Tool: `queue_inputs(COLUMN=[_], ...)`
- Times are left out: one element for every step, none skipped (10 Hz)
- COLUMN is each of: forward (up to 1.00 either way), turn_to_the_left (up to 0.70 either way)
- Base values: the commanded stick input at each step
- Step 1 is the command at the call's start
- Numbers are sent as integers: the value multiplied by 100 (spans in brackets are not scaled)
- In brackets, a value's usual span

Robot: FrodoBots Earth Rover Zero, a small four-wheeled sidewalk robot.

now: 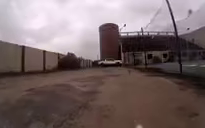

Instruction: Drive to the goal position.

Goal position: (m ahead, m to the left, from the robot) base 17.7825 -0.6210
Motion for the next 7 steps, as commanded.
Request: queue_inputs(forward=[70,70,70,39,0,0,0], turn_to_the_left=[0,0,0,0,0,0,0])
